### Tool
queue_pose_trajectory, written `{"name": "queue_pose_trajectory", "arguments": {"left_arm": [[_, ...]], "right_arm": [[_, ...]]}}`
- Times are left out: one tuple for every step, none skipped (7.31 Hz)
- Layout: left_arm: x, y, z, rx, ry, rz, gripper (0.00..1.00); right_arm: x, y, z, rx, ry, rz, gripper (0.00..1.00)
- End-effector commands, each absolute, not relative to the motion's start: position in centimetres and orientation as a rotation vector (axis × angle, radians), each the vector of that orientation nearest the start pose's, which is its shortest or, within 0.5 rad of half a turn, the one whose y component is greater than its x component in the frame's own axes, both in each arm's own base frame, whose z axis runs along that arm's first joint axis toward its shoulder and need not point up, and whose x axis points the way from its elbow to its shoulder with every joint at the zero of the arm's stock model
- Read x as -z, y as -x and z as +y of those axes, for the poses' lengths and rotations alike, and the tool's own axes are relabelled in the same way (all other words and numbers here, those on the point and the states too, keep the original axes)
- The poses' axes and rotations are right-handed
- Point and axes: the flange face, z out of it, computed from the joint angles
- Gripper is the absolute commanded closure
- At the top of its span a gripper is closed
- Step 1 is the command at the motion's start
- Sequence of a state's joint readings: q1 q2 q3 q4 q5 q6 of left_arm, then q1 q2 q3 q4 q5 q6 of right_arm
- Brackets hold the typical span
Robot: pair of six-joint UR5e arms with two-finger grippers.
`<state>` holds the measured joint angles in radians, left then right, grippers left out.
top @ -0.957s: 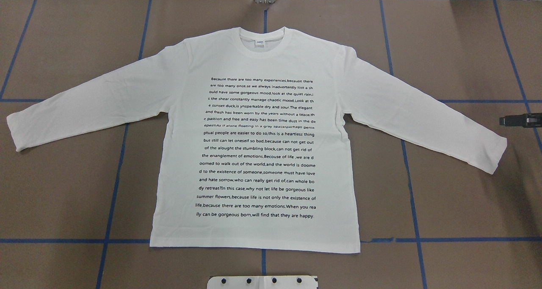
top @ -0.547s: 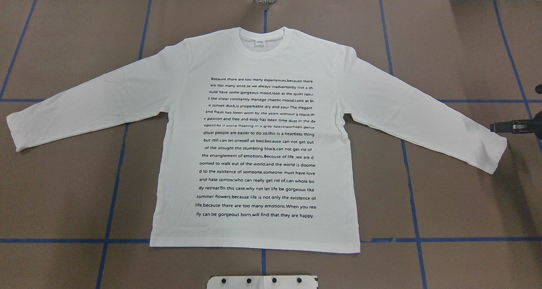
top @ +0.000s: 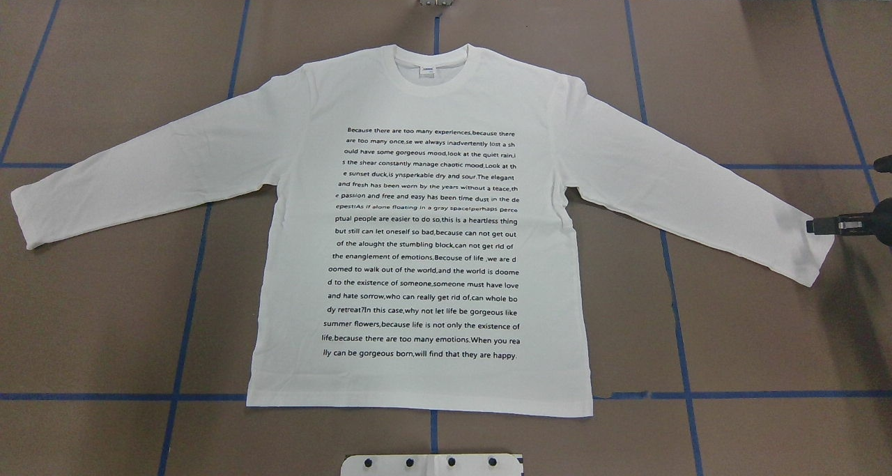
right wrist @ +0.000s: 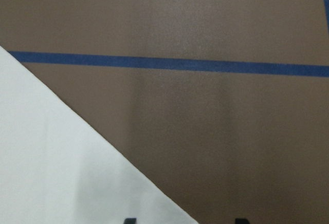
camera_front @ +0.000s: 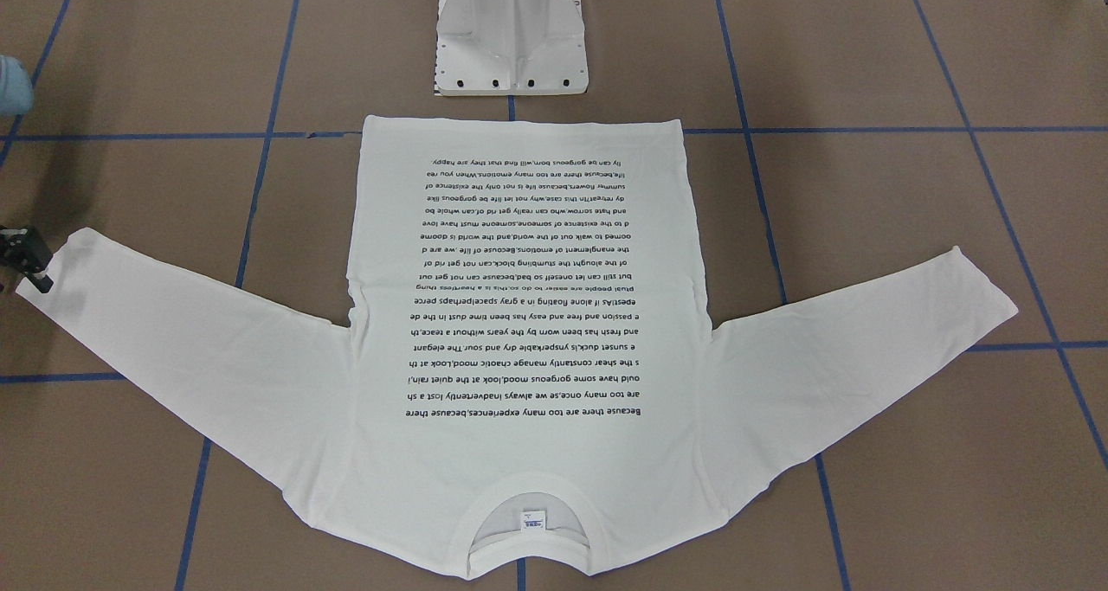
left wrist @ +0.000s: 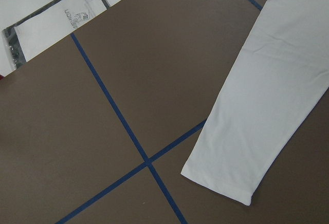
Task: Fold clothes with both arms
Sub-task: 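Lower the right gripper to the sleeve cuff nearest it and grasp it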
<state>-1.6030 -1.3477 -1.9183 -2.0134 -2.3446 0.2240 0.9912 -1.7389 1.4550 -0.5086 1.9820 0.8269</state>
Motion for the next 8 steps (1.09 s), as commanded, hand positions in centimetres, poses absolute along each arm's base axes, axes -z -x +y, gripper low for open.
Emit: {"name": "queue_pose_trajectory", "arguments": {"left_arm": [[-53.7,7.7,-41.5,-0.396,-0.629,0.683,0.0],[-53.7,7.7,-41.5,-0.396,-0.631,0.682,0.0],[-53.9,7.7,-41.3,-0.395,-0.628,0.683,0.0],[-54.1,7.7,-40.9,-0.395,-0.626,0.683,0.0],[-54.2,7.7,-40.9,-0.395,-0.625,0.683,0.0],[-54.2,7.7,-40.9,-0.395,-0.625,0.683,0.0],[-54.2,7.7,-40.9,-0.395,-0.625,0.683,0.0],[-54.2,7.7,-40.9,-0.395,-0.624,0.683,0.0]], "right_arm": [[-69.0,17.2,-41.3,-0.048,-0.326,-0.789,0.3],[-69.2,17.1,-41.2,-0.051,-0.326,-0.782,0.31],[-69.5,16.8,-40.8,-0.052,-0.322,-0.778,0.35],[-69.5,16.7,-40.8,-0.054,-0.322,-0.778,0.41],[-69.3,16.8,-40.8,-0.053,-0.325,-0.779,0.74],[-69.0,16.7,-40.9,-0.053,-0.33,-0.783,1.0],[-68.4,16.7,-41.0,-0.047,-0.337,-0.792,1.0],[-67.0,16.7,-41.2,-0.043,-0.352,-0.81,1.0]]}}
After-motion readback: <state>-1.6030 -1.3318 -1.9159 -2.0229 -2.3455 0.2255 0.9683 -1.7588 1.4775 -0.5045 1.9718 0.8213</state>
